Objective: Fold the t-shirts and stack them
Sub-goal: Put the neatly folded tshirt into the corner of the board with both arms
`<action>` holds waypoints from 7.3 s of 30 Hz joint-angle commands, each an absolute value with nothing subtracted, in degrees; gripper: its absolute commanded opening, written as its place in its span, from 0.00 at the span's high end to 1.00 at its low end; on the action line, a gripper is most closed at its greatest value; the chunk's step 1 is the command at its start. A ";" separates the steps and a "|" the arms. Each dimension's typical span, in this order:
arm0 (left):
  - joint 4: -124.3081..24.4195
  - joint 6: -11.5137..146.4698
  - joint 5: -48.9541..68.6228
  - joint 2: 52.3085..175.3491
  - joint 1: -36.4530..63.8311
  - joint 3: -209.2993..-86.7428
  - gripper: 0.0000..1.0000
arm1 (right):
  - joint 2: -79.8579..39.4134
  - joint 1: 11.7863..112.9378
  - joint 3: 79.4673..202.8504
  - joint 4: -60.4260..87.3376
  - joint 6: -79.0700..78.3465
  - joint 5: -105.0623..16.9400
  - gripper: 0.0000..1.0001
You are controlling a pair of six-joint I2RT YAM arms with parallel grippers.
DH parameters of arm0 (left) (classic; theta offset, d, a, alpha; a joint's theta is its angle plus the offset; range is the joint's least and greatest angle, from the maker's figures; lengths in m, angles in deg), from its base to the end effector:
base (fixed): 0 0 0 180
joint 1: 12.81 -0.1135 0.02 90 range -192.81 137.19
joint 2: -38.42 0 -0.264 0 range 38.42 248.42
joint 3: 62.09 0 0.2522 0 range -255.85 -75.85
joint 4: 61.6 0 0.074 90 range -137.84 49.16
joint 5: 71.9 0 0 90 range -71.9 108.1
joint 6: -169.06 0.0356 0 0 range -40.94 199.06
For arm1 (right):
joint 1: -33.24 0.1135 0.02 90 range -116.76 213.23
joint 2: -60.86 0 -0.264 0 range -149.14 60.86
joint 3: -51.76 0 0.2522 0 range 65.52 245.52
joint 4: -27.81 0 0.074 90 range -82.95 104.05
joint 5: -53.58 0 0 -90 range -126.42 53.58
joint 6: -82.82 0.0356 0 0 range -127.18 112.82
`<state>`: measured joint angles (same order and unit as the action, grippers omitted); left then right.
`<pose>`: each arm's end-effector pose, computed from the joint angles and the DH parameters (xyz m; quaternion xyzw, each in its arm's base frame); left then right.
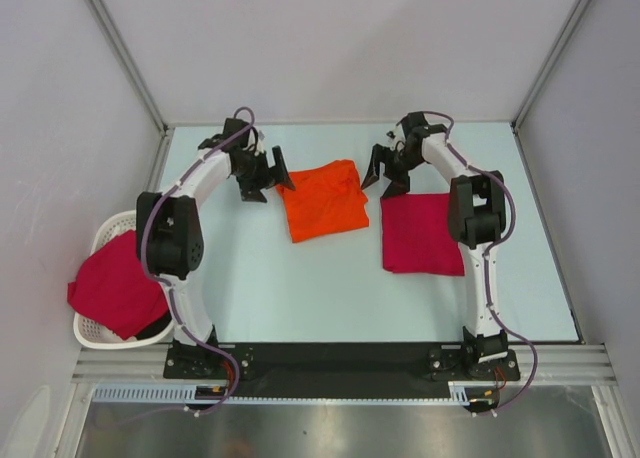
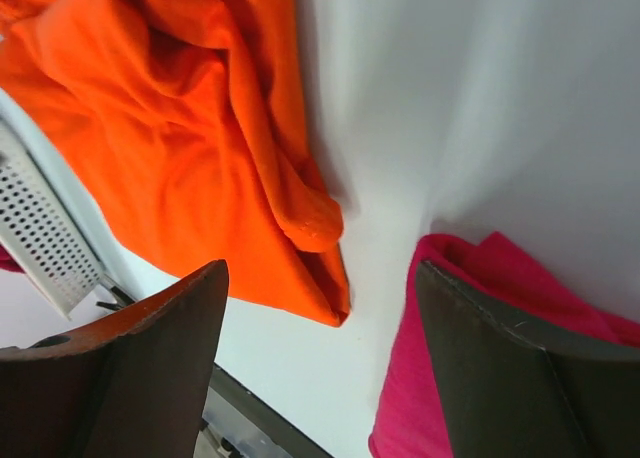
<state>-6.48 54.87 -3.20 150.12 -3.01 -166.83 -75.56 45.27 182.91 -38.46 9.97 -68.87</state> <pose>0.4098 -0.0839 0.2335 -0.0752 0.9518 -0.2408 0.1743 0.4805 0.1219 0.1736 -0.0024 0.9488 0.3057 0.0796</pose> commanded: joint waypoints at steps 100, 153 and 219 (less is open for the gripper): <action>-4.16 39.15 -18.82 168.68 17.60 -210.15 1.00 | -56.59 31.76 181.29 -49.14 5.66 -78.78 1.00; 3.41 49.26 -8.36 159.62 24.81 -180.37 0.00 | -45.31 26.73 148.76 -49.67 2.14 -58.75 0.00; -4.51 43.29 -19.17 166.12 24.63 -187.73 0.04 | -59.90 28.93 155.79 -37.01 3.28 -72.72 0.00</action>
